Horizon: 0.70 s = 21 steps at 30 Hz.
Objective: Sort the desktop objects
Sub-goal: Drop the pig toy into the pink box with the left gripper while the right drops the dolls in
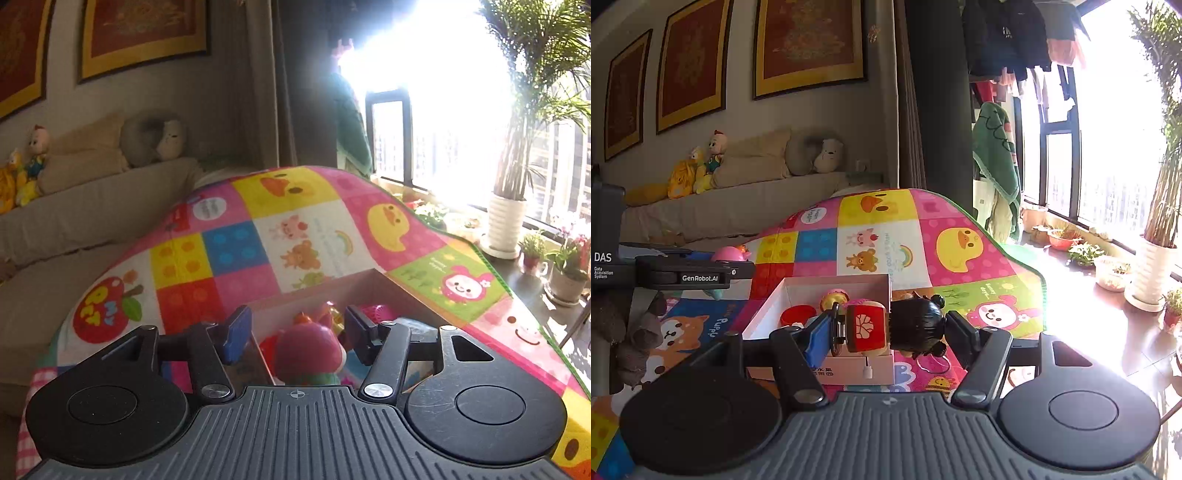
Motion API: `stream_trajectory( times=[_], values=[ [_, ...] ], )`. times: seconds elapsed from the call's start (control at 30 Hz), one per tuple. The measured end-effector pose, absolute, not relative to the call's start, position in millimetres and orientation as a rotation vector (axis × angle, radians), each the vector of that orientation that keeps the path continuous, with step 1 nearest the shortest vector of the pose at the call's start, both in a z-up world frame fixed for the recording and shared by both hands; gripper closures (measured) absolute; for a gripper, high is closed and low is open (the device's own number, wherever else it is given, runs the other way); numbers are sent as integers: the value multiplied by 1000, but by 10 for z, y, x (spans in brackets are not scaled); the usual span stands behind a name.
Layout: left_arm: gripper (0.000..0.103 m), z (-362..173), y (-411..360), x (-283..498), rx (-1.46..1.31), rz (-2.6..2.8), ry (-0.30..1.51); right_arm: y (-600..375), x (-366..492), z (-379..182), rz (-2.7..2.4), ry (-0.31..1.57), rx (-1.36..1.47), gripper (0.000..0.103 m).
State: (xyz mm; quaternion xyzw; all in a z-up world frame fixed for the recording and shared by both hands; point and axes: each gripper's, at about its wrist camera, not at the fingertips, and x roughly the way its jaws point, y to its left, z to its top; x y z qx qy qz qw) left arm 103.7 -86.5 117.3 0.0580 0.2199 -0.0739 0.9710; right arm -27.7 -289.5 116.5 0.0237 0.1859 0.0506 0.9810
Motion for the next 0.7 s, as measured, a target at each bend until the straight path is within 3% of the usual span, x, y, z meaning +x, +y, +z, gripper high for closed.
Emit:
stream_trajectory(
  times=[0.3,0.7],
  values=[
    [7,624,-518,554,91,-147,562,-2843,-5,1043,120,456,68,39],
    [0,343,-449,376,70,-190,636,-1907,1445,1413,263,450,106,38]
  ],
)
